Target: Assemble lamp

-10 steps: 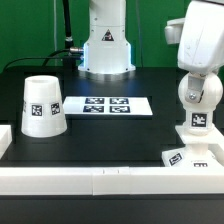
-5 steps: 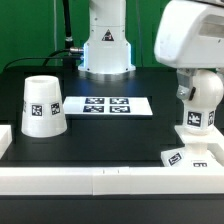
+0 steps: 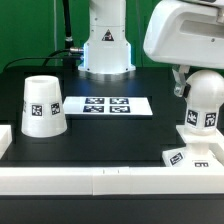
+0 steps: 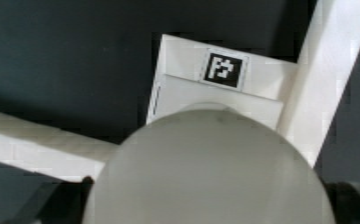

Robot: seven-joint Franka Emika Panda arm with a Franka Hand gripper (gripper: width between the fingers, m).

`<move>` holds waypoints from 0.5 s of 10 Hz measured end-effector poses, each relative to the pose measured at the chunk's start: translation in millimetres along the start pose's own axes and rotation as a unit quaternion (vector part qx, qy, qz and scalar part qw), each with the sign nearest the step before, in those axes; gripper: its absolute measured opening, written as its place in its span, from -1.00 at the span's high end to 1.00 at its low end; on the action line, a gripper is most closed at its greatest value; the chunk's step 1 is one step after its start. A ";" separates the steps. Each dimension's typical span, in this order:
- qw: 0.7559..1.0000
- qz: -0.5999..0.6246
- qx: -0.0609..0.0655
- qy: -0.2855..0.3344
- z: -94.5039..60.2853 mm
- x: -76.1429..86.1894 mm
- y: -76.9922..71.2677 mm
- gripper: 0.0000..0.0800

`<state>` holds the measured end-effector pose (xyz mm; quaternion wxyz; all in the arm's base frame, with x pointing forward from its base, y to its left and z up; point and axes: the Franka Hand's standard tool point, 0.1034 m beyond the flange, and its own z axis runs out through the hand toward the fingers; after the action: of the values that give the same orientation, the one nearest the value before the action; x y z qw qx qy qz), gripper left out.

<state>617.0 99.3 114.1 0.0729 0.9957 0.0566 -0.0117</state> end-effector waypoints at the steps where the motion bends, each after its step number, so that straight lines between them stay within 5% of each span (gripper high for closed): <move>1: 0.999 0.034 0.002 0.000 0.0 -0.1 -0.5 -0.44; 2: 0.997 0.073 0.005 -0.001 0.1 -0.2 -0.6 -0.44; 5: 0.967 0.250 0.045 -0.018 1.7 -0.7 3.1 -0.44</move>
Offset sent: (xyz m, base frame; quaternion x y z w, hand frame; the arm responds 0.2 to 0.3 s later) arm -0.0051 -0.0069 -0.0063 0.0601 -0.0472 0.3253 0.9425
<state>616.5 95.9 112.8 0.0297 0.9800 -0.1963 -0.0137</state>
